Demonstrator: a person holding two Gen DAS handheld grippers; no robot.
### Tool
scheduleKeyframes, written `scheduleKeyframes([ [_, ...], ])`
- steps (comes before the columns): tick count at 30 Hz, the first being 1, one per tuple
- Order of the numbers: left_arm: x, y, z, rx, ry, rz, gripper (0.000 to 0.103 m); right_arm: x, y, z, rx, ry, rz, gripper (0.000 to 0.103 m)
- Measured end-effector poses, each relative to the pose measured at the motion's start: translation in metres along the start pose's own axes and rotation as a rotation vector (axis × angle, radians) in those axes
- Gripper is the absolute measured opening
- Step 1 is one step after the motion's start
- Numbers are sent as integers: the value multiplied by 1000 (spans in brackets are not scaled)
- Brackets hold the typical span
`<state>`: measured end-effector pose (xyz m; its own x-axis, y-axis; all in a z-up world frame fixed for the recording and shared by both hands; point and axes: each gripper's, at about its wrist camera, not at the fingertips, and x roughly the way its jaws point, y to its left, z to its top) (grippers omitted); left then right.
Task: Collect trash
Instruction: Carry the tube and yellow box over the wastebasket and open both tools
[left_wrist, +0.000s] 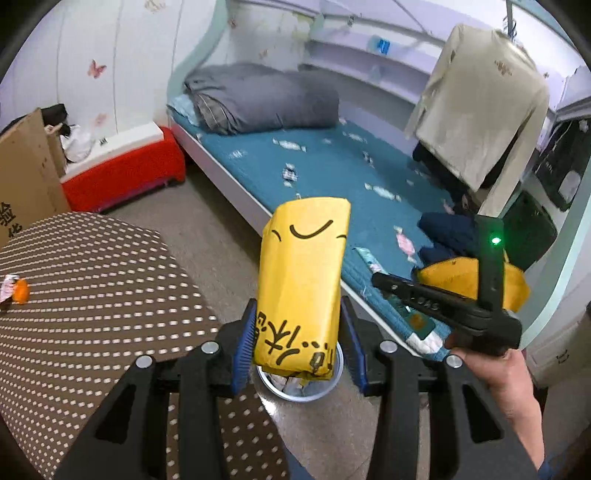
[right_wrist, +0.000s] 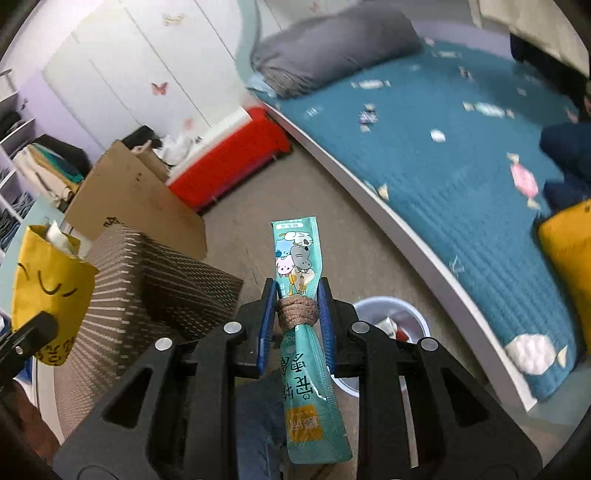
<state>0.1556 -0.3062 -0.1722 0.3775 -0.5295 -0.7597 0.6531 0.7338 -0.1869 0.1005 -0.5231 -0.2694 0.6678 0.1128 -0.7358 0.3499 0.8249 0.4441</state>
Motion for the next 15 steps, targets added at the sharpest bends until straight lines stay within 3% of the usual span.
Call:
scheduleKeyframes([
  [5, 44, -16, 5, 22, 78, -2, 42, 36, -27, -7, 54, 63, -24, 24],
  [6, 51, -18, 6, 22, 88, -3, 42, 43, -35, -8, 72, 78, -22, 38],
  [7, 63, -22, 6, 22, 107, -5, 42, 51, -43, -9, 94, 95, -23, 68],
  [8, 70, -24, 7, 24, 119, -6, 42, 55, -48, -8, 107, 100, -25, 75],
  [15, 130, -41, 6, 48, 249, -32, 42, 42, -79, -11, 196, 63, -33, 79],
])
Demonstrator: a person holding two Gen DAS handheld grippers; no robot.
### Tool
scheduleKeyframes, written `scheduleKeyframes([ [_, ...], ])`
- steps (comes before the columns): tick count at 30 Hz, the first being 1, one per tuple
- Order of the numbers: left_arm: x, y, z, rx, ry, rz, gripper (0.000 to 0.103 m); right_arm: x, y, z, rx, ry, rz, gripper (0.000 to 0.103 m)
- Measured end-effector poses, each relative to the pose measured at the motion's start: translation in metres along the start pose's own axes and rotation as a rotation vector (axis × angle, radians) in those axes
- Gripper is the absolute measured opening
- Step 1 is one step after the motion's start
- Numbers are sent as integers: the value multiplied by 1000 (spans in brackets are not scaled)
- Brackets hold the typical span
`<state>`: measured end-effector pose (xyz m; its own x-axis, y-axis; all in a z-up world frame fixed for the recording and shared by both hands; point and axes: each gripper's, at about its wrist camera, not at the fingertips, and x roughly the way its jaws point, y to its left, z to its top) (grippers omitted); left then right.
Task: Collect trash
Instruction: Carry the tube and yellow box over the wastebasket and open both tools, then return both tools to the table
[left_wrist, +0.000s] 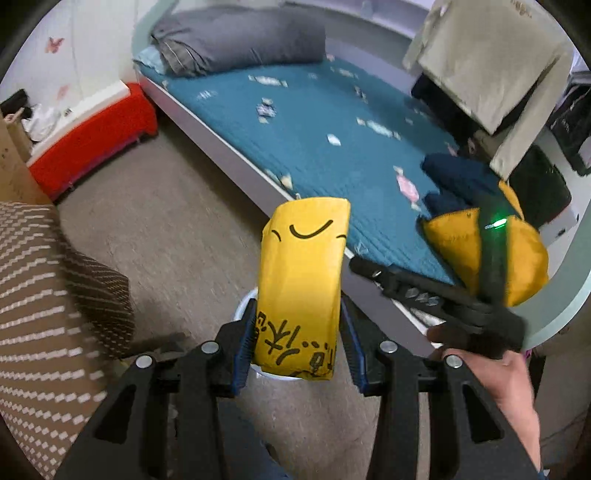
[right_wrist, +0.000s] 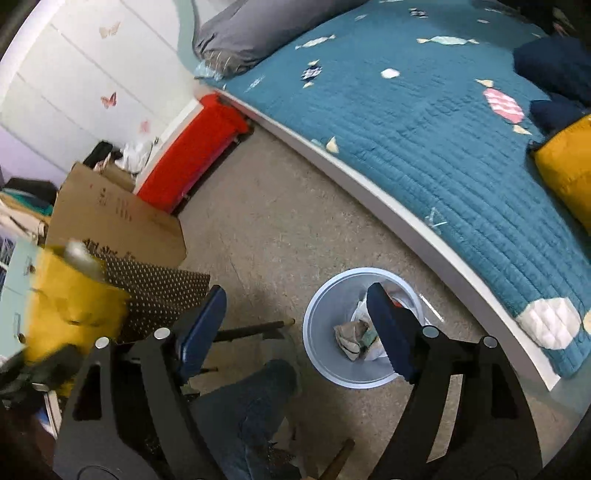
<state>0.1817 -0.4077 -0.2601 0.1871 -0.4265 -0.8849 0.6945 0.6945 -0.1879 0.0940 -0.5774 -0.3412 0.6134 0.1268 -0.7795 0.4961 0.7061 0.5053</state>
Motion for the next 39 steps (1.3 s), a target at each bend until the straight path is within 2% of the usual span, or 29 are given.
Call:
scheduleKeyframes([
  [3, 24, -5, 2, 21, 58, -17, 46, -17, -5, 3, 20, -37, 2, 82],
  [5, 37, -8, 3, 20, 98, -41, 65, -28, -7, 5, 27, -61, -3, 87],
  [6, 41, -7, 4, 5, 104, -20, 83, -34, -9, 6, 32, -74, -5, 91],
  [7, 41, -6, 5, -5, 97, -3, 90, -39, -10, 6, 35, -86, -4, 93],
  [12, 29, 0, 7, -24, 61, 26, 90, -57, -5, 6, 23, -118, -16, 97],
  [20, -22, 2, 3, -6, -73, 115, 91, -68, 14, 0, 5, -144, -41, 97],
  [24, -56, 7, -3, -19, -156, 132, 91, -82, 39, -3, -37, -165, -29, 97],
  [39, -154, 50, -35, -94, -342, 157, 92, -116, 133, -13, -200, -219, 1, 97],
])
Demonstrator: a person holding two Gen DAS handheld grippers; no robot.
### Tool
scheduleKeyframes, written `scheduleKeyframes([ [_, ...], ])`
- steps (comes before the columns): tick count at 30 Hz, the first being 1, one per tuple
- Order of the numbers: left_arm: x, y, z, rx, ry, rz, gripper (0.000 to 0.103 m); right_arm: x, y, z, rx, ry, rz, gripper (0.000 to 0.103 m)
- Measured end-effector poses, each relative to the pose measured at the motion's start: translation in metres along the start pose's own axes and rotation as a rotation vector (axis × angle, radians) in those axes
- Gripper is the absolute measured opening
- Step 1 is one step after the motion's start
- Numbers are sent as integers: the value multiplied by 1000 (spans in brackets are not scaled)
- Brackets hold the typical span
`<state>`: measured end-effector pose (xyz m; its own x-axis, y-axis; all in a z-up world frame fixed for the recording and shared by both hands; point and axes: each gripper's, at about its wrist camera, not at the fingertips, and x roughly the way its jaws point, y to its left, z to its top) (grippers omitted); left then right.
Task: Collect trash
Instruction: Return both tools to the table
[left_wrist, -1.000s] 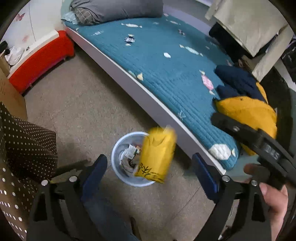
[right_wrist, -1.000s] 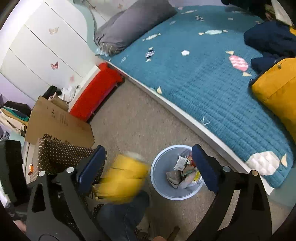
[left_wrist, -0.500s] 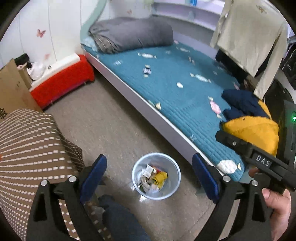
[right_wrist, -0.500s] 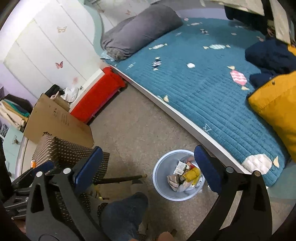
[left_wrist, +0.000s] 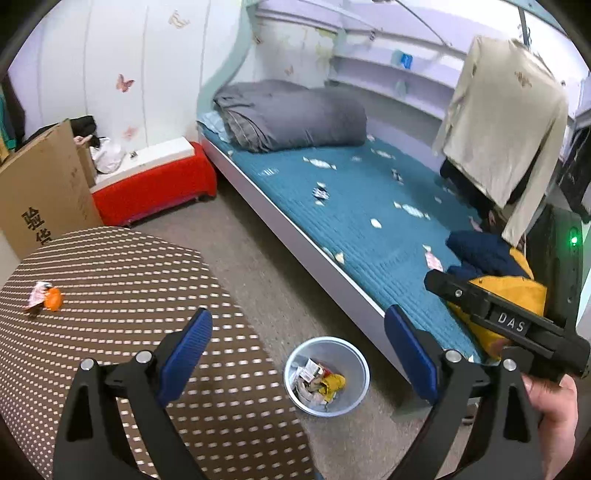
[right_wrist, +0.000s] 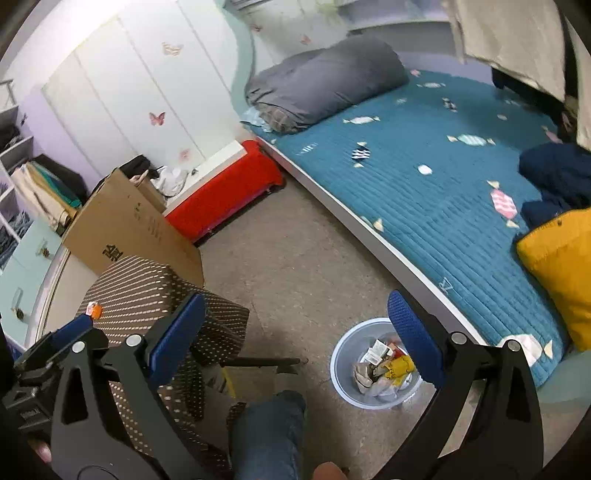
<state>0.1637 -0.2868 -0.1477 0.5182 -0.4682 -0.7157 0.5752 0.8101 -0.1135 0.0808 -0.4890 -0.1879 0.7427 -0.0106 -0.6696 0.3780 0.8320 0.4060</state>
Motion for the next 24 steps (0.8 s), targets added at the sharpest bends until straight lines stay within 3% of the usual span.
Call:
scheduleKeyframes([
  [12, -55, 66, -7, -45, -114, 108, 96, -6, 86, 4, -150, 0, 51, 97],
  [24, -91, 155, -23, -61, -185, 291, 96, 24, 187, -9, -300, 34, 125, 97],
])
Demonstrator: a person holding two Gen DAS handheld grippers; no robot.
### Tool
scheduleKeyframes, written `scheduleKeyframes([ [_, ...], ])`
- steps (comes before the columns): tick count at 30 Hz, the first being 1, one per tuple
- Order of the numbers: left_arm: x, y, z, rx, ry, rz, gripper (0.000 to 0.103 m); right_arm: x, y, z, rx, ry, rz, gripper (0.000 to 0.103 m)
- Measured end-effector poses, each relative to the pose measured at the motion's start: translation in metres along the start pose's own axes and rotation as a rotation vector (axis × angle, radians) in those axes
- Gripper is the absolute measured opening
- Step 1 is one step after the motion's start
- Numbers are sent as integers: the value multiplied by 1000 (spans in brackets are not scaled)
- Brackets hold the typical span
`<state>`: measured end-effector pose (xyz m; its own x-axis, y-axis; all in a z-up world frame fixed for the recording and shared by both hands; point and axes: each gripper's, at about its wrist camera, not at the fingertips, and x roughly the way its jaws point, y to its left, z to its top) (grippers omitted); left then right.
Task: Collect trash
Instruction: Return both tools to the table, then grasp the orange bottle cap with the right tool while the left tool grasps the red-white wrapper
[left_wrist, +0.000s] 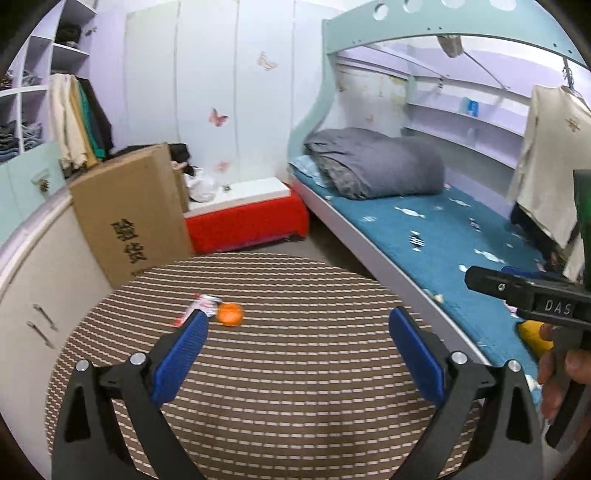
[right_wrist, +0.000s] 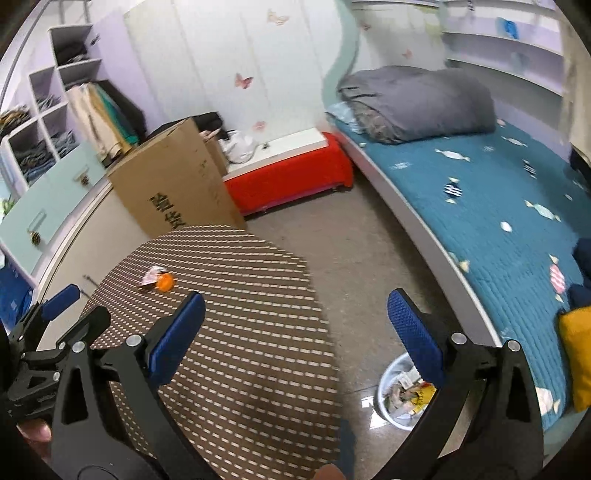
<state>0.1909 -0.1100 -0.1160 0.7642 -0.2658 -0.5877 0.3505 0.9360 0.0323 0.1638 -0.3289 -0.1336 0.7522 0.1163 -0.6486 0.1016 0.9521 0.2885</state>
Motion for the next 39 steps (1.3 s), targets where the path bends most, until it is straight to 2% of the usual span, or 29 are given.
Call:
scheduleKeyframes([
  [9, 12, 66, -14, -42, -9, 71, 96, 47, 67, 2, -129, 39, 40, 97],
  [16, 35, 119, -33, -113, 60, 134, 96, 101, 113, -5, -219, 110, 79, 97],
  [21, 51, 144, -41, -120, 106, 184, 96, 142, 147, -13, -302, 167, 116, 96],
  [23, 55, 148, -41, -121, 113, 186, 96, 155, 160, -16, -332, 179, 125, 93],
  [26, 65, 153, -39, -109, 127, 188, 96, 176, 174, -17, -368, 198, 123, 80],
  [28, 72, 155, -38, -101, 138, 185, 96, 187, 180, -17, -382, 210, 122, 66],
  [30, 77, 155, -38, -93, 146, 174, 96, 197, 186, -18, -404, 224, 123, 59],
  [32, 84, 155, -37, -78, 159, 160, 96, 201, 191, -19, -438, 212, 123, 57],
  [33, 90, 155, -36, -69, 170, 147, 96, 202, 195, -19, -453, 210, 125, 47],
  [34, 93, 154, -35, -63, 177, 138, 96, 203, 197, -19, -467, 209, 130, 30],
  [39, 112, 146, -31, -34, 198, 108, 96, 199, 191, -21, -476, 205, 130, 29],
])
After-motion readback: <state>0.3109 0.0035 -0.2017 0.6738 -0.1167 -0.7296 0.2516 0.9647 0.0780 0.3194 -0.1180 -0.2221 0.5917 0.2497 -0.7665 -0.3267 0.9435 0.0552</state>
